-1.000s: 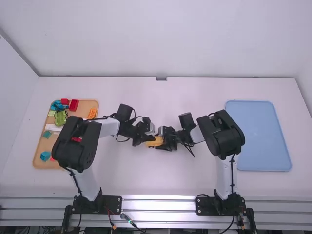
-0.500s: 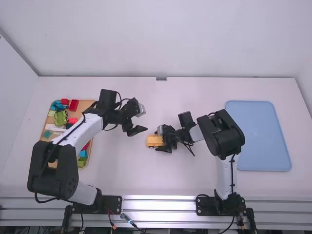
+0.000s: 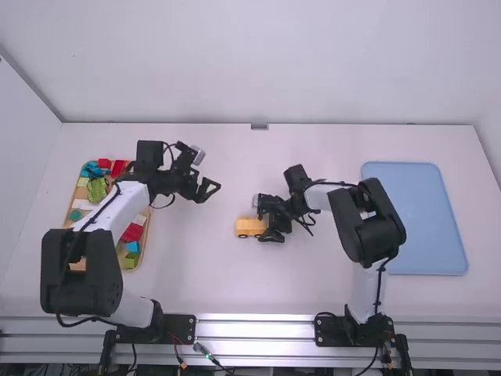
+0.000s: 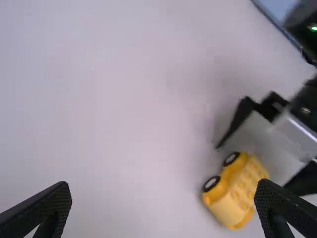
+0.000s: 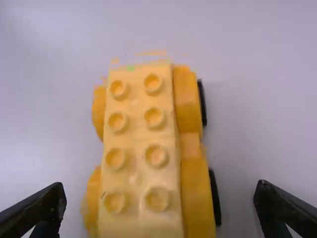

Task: Assemble lego blocks to make yellow taxi

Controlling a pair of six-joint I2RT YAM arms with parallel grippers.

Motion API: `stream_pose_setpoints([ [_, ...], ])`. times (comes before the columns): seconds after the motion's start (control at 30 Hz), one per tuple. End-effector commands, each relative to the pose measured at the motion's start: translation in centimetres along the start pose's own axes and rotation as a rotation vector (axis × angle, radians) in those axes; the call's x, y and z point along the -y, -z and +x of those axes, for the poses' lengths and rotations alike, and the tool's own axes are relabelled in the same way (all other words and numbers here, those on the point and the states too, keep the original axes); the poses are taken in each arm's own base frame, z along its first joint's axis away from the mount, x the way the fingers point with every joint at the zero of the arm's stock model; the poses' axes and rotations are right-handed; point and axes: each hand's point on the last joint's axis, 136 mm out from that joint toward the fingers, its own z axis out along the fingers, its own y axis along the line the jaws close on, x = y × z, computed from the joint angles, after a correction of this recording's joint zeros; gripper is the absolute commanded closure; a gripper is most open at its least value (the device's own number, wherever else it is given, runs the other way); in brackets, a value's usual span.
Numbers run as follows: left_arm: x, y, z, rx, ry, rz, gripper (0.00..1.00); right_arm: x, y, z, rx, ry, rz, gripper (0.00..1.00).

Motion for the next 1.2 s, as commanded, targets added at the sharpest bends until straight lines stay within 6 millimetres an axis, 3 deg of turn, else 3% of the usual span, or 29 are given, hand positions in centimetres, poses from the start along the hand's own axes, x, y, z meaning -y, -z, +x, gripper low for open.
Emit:
stream_pose_setpoints([
  [0.0,-4.0,1.5,1.0,-0.007,0.272,-0.166,0.01,1.5,1.6,2.7,-0.201,-0.005,0.108,0.01],
  [0.1,-7.3,3.3,2.7,-0.029,0.366,-0.306,0.01,1.9,3.1,3.4,-0.266,-0.025,0.158,0.01],
  [0.2,-9.4,4.7,3.7,-0.050,0.337,-0.375,0.01,2.2,4.6,3.2,-0.271,-0.040,0.197,0.01],
  [0.3,-12.4,7.5,4.7,-0.085,0.382,-0.530,0.01,2.8,6.5,2.8,-0.252,-0.062,0.240,0.01],
  [0.4,-15.4,10.6,4.4,-0.072,0.403,-0.674,0.01,3.6,8.4,2.6,-0.224,-0.094,0.295,0.01],
  [0.57,-17.1,12.9,2.7,-0.096,0.358,-0.670,0.01,4.4,9.8,2.6,-0.184,-0.115,0.330,0.01],
  [0.8,-18.0,12.9,3.1,-0.356,0.347,-0.603,0.01,4.5,10.0,2.8,-0.180,-0.124,0.334,0.01],
  [0.83,-17.8,12.2,3.1,-0.389,0.311,-0.558,0.02,4.5,10.0,2.8,-0.180,-0.120,0.333,0.01],
  [0.87,-17.7,11.7,3.2,-0.408,0.298,-0.534,0.10,4.5,10.0,2.8,-0.180,-0.120,0.333,0.01],
  [0.9,-18.4,11.4,3.7,-0.433,0.311,-0.540,0.20,4.5,10.0,2.7,-0.180,-0.120,0.334,0.01],
  [1.17,-20.1,9.0,7.0,-0.532,0.319,-0.510,0.21,4.5,10.0,2.7,-0.181,-0.087,0.330,0.01],
])
